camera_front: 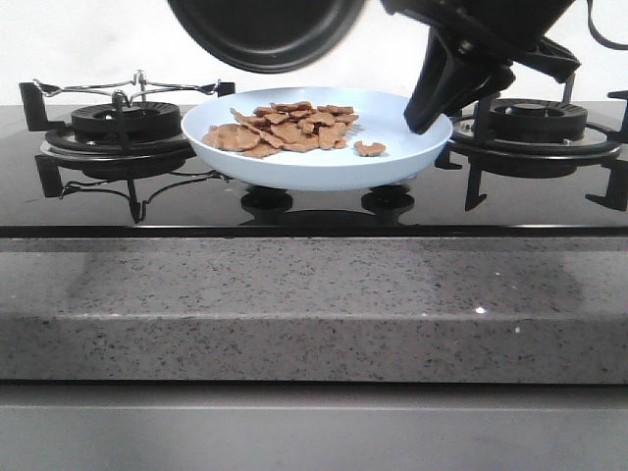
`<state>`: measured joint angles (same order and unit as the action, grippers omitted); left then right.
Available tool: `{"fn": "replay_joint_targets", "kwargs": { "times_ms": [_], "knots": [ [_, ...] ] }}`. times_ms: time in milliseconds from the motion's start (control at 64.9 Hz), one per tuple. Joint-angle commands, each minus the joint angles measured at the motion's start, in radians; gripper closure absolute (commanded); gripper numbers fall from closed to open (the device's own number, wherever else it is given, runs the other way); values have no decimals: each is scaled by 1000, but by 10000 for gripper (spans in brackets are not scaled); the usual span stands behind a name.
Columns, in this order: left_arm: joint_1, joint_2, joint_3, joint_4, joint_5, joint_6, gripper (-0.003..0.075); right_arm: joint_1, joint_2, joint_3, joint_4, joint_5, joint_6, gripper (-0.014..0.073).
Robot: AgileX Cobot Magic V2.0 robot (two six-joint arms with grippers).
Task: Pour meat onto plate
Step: 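Tilt the pan over the plate with the left gripper, pouring meat, then lower the empty pan back onto its burner with the left gripper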
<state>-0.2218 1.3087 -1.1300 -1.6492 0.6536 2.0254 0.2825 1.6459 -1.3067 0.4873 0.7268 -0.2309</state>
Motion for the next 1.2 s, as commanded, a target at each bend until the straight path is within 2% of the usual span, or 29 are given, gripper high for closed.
{"fn": "replay_joint_targets", "kwargs": {
  "times_ms": [0,77,108,200,385,571,648,725,910,1002,1187],
  "knots": [
    [-5,-40,-29,-114,-121,-84,741,-1,-30,-24,2,-27,-13,707],
    [-5,-38,-36,-129,-229,-182,741,-1,-30,-24,2,-27,-13,707],
    [0,-33,-45,-127,-279,-259,741,-1,-30,-24,2,-27,-13,707],
    [39,-17,-73,-96,-293,-416,741,-1,-30,-24,2,-26,-13,707],
    [181,58,-166,125,-143,-816,741,-1,-30,-24,2,-26,-13,707],
    [308,143,-218,137,-19,-994,741,-1,-30,-24,2,-26,-13,707],
    [344,179,-218,118,-10,-1051,741,-1,-30,-24,2,-26,-13,707],
    [388,223,-218,38,20,-1103,741,-1,-30,-24,2,-26,-13,707],
    [463,333,-218,-143,150,-1119,741,-1,-30,-24,2,-26,-13,707],
    [478,373,-218,-165,193,-1119,741,-1,-30,-24,2,-26,-13,707],
    [482,427,-218,-167,188,-1123,741,-1,-30,-24,2,-26,-13,707]
  ]
}}
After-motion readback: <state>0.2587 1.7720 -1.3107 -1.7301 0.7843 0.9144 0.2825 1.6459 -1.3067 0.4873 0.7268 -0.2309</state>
